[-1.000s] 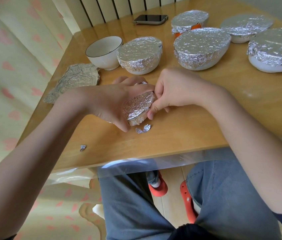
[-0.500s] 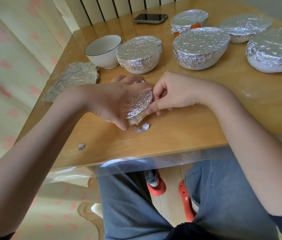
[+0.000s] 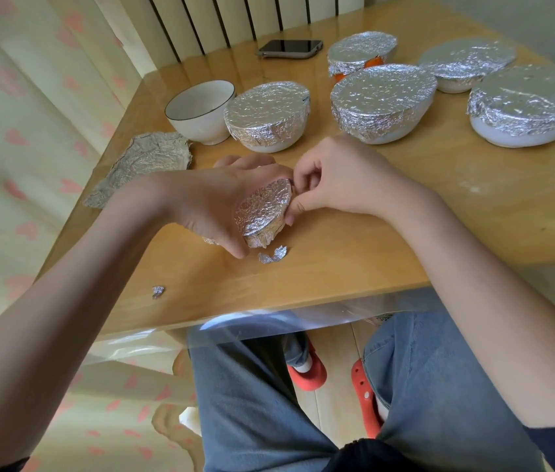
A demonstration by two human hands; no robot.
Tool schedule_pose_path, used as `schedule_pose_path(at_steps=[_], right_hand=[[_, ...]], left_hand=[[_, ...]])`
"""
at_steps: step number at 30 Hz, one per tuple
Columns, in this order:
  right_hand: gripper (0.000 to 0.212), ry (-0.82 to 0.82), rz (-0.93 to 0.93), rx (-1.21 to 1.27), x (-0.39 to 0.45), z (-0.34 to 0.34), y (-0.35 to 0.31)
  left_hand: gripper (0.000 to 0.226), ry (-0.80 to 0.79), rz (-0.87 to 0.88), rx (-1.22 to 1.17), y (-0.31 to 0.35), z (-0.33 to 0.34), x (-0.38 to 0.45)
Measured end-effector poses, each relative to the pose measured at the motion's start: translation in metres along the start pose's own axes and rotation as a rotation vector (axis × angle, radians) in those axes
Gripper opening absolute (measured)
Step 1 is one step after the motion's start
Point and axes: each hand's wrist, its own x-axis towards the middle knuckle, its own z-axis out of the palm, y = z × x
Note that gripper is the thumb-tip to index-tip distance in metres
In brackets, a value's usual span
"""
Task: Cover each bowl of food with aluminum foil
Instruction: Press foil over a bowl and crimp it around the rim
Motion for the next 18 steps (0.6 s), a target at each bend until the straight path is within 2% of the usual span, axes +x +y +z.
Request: schedule_pose_path(at_steps=[3, 6, 9, 11, 14, 18], right_hand=[[0.034, 0.064, -0.009, -0.120, 0.002, -0.002, 0.001], [0.021, 0.060, 0.030, -0.209, -0.006, -0.001, 0.007], [0.022, 0.087, 0.091, -0.113, -0.026, 0.004, 0.003], [0.033, 0.077, 0.108, -0.086, -0.038, 0.011, -0.008], [0.049, 0.090, 0.099, -0.203, -0.041, 0.026, -0.027], [0.045, 0.178, 0.086, -0.241, -0.031, 0.036, -0.032]], left_hand=[[0.102, 0.029, -0.067, 0.005, 0.001, 0.000, 0.001], [0.104, 0.049, -0.250, 0.062, 0.007, 0.002, 0.005], [0.137, -0.039, -0.378, 0.103, 0.009, 0.004, 0.005], [0.149, -0.091, -0.350, 0.089, 0.007, 0.001, -0.001], [0.145, -0.096, -0.222, 0.096, -0.005, -0.003, -0.006], [0.132, -0.045, -0.119, 0.033, -0.009, 0.002, -0.007]])
